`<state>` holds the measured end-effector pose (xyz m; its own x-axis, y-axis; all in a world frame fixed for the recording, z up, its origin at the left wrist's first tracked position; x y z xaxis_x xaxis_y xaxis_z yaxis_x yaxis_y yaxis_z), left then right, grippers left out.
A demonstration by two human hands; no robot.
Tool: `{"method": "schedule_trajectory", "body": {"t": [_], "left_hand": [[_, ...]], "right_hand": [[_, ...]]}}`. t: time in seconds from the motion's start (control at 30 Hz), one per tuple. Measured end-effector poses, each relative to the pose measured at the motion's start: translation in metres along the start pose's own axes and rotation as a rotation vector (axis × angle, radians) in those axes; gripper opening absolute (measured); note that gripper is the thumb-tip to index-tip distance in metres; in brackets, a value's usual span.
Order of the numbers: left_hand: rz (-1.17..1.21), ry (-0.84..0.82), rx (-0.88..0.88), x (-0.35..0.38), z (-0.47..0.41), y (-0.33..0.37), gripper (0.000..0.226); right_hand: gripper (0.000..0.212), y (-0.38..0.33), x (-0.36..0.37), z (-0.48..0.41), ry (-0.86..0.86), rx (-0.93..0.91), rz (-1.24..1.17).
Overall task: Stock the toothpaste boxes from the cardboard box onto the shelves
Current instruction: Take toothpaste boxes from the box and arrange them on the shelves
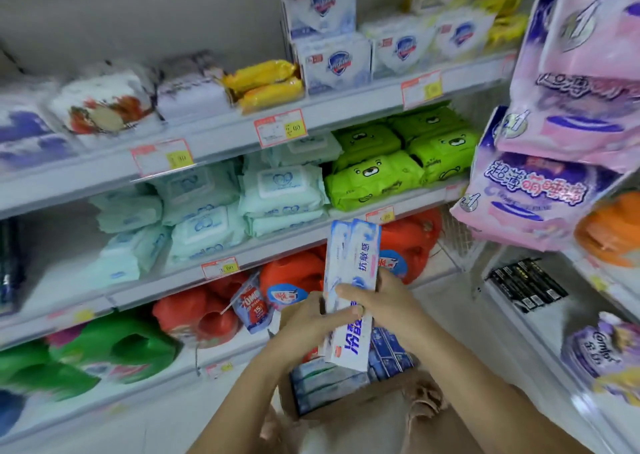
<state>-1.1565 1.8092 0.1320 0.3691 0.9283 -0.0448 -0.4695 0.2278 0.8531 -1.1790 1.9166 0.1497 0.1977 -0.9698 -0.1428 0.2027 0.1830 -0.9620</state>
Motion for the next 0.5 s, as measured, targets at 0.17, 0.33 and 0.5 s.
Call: {"method": "schedule_trajectory", "body": {"t": [0.17, 0.33, 0.5], "left_hand": [[0.199, 0.085, 0.043, -0.011, 0.043, 0.028, 0.072], [0.371, 0.118, 0.088, -0.026, 0.084, 0.053, 0.044], [0.373, 0.179, 0.088, -0.044, 0.113, 0.067, 0.038]], "right_hand": [[0.019, -0.054, 0.000, 0.033, -0.016, -0.071, -0.113], [0.013, -0.090, -0.016, 0.057, 0.031, -0.117, -0.231], [0.017, -0.121, -0.013, 0.073, -0.023, -0.178, -0.215]]}}
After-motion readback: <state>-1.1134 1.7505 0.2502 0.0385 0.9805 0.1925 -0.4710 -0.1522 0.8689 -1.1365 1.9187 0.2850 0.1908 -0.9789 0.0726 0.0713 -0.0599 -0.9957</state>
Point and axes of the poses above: each hand's wrist, its own z-axis away from the middle knuckle, its own x-axis out of the palm, y = z × x, the point moved 10 cm from there along -z, towards the middle knuckle, and after that the axes turned 7 degrees about -x, right-handed, at the moved point
